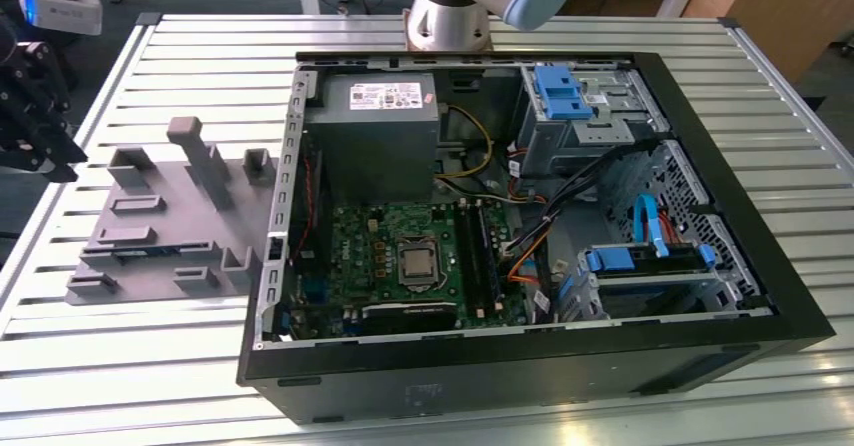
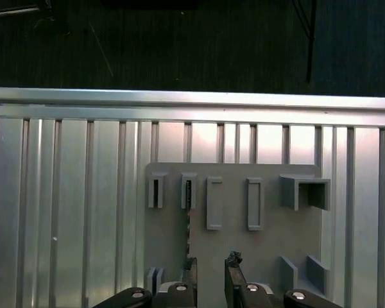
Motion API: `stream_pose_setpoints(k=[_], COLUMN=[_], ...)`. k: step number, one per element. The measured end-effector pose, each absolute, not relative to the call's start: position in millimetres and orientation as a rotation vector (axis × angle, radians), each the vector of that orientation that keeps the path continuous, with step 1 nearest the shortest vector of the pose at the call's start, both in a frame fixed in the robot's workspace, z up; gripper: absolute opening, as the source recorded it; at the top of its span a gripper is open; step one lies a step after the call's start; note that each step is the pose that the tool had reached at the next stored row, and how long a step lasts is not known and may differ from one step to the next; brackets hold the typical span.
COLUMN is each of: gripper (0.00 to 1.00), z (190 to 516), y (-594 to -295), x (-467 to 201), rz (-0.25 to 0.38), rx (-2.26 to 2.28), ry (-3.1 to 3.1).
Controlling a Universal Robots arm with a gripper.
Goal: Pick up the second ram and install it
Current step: 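Pick up the second ram and move it above second insertion slot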
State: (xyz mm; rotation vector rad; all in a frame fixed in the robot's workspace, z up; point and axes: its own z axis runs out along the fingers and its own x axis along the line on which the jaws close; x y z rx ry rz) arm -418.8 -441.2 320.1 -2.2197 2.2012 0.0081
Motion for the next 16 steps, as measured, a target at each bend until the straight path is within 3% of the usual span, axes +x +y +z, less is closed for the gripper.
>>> stream_pose_setpoints(k=[16], gripper=[0.31], z=[295.5], y=[-442.6], x=[-418.7], rz=[0.008], rx=[-2.208], ry=[2.214])
